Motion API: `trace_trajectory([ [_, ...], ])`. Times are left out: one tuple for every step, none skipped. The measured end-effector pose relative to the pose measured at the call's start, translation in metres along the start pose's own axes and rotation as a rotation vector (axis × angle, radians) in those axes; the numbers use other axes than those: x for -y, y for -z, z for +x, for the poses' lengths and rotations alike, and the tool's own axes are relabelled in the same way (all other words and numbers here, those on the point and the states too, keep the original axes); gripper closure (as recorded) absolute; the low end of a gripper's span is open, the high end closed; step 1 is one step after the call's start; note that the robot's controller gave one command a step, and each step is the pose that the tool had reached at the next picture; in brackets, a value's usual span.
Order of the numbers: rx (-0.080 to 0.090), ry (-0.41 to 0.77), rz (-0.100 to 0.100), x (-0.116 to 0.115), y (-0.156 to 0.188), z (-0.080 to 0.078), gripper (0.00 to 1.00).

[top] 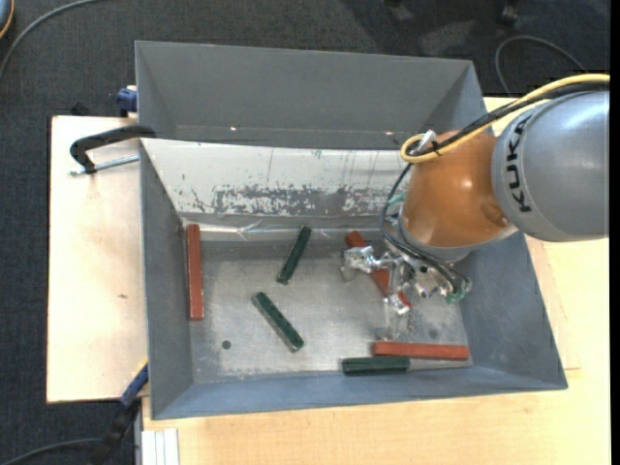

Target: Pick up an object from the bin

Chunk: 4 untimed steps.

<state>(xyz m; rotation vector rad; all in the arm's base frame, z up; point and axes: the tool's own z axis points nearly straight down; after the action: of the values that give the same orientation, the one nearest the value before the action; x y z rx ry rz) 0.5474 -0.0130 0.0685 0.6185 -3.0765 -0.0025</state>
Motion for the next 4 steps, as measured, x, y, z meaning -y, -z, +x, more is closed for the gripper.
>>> trace_trajectory([
  [0.003,0.506,0.004,0.025,0.008,0.030,0.00],
  [0.008,0.970,0.008,0.034,0.028,0.011,0.00],
  [0.008,1.013,0.007,0.061,0.001,-0.019,0.00],
  [0.006,1.013,0.004,0.060,0.003,-0.019,1.00],
])
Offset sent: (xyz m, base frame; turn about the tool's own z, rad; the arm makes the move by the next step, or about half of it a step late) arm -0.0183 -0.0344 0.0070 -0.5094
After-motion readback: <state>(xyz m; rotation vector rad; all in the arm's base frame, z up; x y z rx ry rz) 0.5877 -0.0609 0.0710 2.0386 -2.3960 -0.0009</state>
